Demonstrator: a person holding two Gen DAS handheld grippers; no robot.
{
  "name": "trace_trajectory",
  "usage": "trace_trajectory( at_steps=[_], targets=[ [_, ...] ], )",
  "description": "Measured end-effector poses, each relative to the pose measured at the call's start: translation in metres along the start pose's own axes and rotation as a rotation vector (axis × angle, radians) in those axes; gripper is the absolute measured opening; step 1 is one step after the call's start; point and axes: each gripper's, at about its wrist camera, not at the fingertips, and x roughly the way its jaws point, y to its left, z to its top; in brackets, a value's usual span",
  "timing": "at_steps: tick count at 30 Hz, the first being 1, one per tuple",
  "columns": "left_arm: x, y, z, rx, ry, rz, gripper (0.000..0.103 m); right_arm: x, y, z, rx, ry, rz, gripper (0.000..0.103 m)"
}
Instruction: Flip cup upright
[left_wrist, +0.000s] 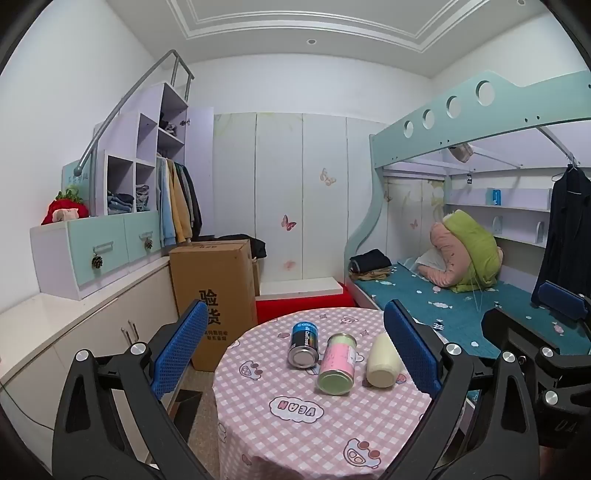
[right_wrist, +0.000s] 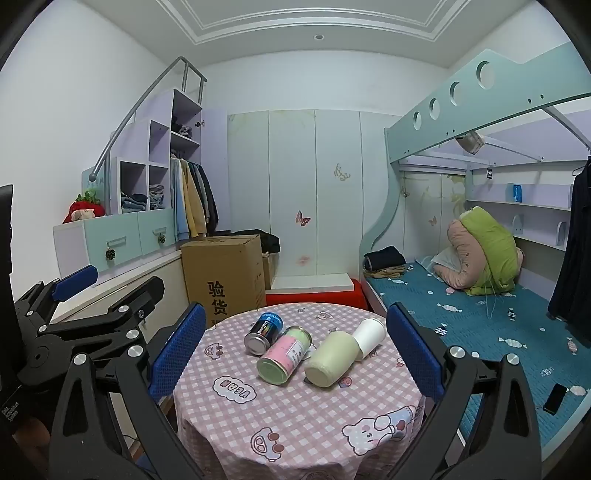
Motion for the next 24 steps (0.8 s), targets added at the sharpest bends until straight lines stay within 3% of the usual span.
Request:
trace_trajectory(
  at_steps=[24],
  targets=[
    [0.021,-0.001,-0.012,-0.002,0.032,0.001,0.096,0.010,-0.001,-0.002,0.004,0.016,-0.001,0.095]
  ],
)
